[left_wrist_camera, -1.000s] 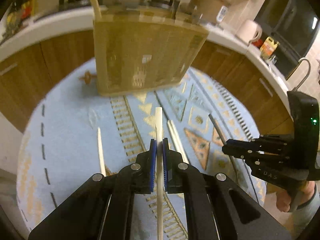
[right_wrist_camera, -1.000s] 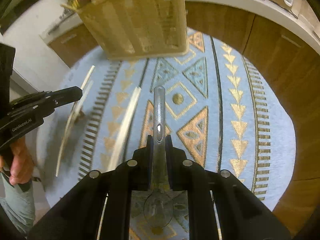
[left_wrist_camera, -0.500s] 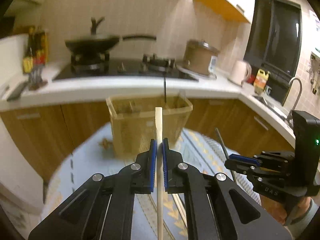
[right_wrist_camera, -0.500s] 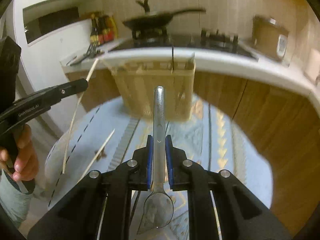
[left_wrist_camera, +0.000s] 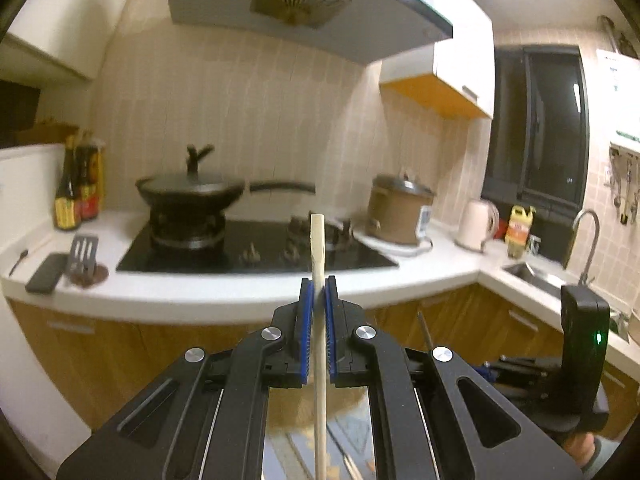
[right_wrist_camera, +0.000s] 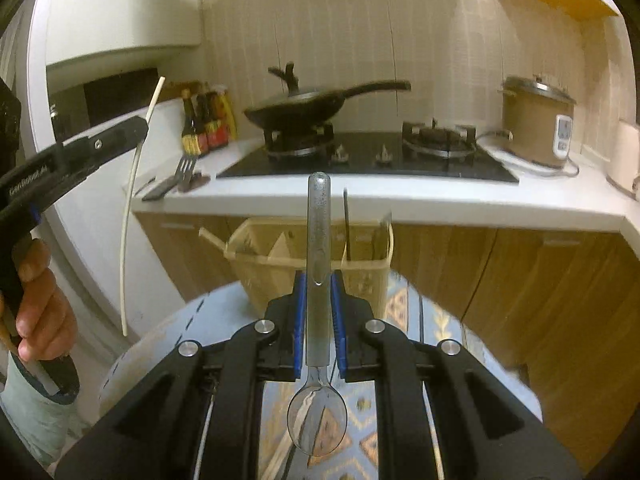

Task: Organize utensils
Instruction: 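Lift chopstick over the holder with the left tool while the right lowers glass spoon in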

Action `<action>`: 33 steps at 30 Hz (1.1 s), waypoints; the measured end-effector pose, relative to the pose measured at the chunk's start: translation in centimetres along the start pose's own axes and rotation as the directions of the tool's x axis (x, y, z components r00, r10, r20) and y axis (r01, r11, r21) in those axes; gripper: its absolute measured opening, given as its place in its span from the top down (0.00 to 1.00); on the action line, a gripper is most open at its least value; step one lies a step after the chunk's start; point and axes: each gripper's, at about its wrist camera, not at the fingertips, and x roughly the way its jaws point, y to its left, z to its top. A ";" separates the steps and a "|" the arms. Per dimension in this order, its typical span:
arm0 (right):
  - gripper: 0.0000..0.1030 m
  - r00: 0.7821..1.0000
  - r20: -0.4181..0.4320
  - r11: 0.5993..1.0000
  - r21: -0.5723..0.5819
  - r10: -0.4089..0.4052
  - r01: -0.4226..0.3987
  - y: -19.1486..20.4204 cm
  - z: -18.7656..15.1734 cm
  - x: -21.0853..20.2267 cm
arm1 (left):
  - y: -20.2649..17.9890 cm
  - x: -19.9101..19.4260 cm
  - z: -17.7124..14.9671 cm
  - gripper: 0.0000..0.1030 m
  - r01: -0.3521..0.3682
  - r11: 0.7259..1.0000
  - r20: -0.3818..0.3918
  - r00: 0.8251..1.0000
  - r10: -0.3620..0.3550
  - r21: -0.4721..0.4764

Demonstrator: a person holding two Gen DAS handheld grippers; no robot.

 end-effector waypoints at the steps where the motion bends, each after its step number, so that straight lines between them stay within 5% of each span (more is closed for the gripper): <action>1: 0.90 1.000 0.020 1.000 -0.008 -0.006 0.007 0.1 0.6 0.2 | 0.1 0.2 0.4 0.96 0.002 1.000 0.014 1.000 -0.002 -0.001; 7: 0.90 0.993 0.114 0.999 -0.027 -0.039 0.042 0.0 3.3 1.4 | 1.2 2.6 2.0 0.96 -0.003 0.999 0.101 0.995 0.007 -0.040; 16: 0.90 0.978 0.185 0.995 -0.017 -0.092 0.097 -1.9 5.5 5.3 | 4.2 7.5 1.7 0.96 -0.091 0.986 0.189 0.975 0.117 -0.141; 33: 0.90 0.965 0.263 0.993 0.104 0.021 -0.050 -6.0 6.1 9.9 | 6.9 12.4 -0.2 0.96 -0.130 0.977 0.167 0.973 0.158 -0.168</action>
